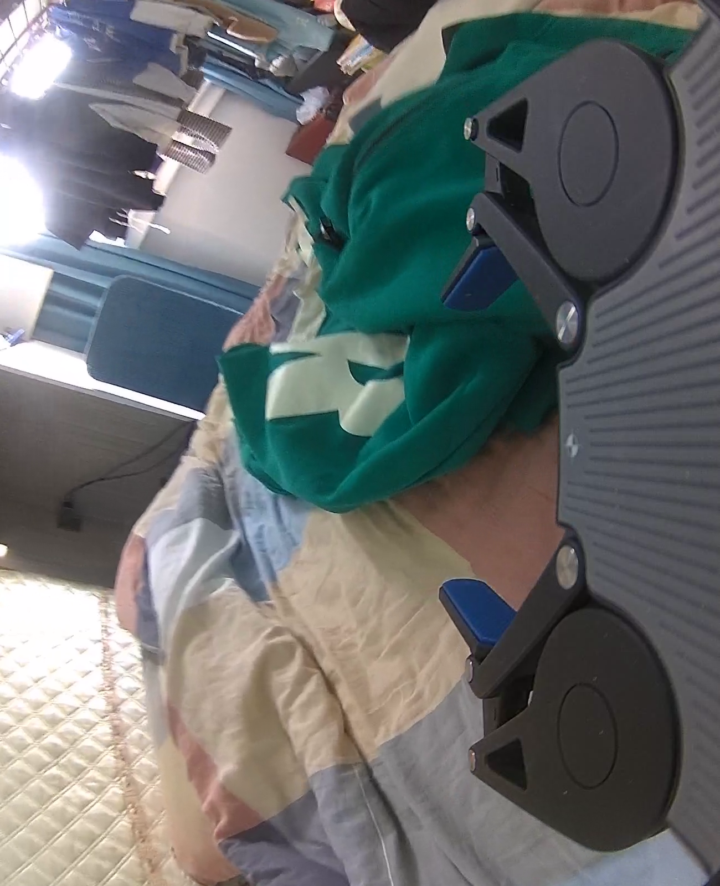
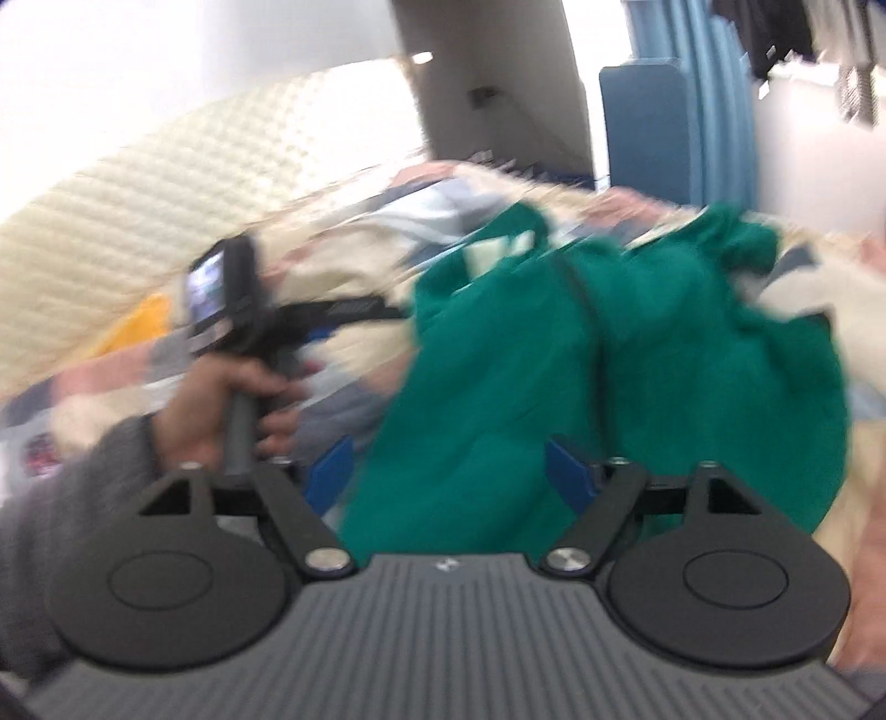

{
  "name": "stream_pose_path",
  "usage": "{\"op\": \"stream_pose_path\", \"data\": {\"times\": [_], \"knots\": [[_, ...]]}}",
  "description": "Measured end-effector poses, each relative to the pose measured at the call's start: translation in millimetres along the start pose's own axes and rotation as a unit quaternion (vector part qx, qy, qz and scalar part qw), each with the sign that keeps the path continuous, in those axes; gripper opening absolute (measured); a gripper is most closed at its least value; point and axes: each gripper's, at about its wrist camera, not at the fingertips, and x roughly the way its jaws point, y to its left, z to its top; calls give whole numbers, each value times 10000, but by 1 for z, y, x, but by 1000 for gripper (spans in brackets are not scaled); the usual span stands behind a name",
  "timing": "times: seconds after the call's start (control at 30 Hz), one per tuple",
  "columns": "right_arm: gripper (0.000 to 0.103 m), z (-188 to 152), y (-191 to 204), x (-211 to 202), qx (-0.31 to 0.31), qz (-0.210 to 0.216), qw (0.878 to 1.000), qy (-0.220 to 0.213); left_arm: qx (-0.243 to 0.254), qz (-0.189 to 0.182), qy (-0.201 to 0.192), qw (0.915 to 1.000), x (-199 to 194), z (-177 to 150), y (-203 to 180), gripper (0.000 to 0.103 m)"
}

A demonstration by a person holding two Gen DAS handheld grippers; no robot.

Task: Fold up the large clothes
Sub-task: 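Close the left gripper on the printed hoodie edge while the right gripper holds fabric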

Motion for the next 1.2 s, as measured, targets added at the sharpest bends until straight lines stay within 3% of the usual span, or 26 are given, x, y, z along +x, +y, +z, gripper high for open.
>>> {"op": "stream_pose_path", "data": {"times": [0.27, 0.43, 0.53, 0.6, 0.67, 0.8, 0.87, 0.93, 1.1, 1.2], "knots": [[82, 67, -71, 108, -15, -868, 9962, -42, -481, -79, 327, 9983, 50, 1, 18, 103], [83, 95, -131, 174, 473, -1227, 9913, -45, -898, -8, 421, 9951, 78, 0, 32, 103], [83, 105, -159, 214, 695, -1184, 9904, 144, -1154, -30, 483, 9921, 90, -3, 42, 103], [91, 109, -166, 239, 615, -1043, 9921, 339, -1259, -70, 523, 9906, 97, -4, 46, 102], [93, 110, -167, 259, 431, -907, 9935, 527, -1365, -134, 550, 9890, 102, -6, 49, 98], [96, 102, -168, 292, 387, -591, 9929, 960, -1463, -247, 561, 9873, 108, -7, 50, 90], [95, 94, -168, 304, 362, -596, 9891, 1298, -1526, -286, 587, 9861, 109, -7, 51, 81], [88, 86, -165, 307, 252, -547, 9882, 1409, -1555, -352, 599, 9854, 109, -7, 51, 67], [20, 81, -153, 276, 151, -481, 9911, 1233, -1673, -678, 720, 9809, 108, -6, 51, 41], [10, 79, -136, 245, -39, -615, 9921, 1089, -1643, -794, 751, 9803, 101, -5, 49, 20]]}}
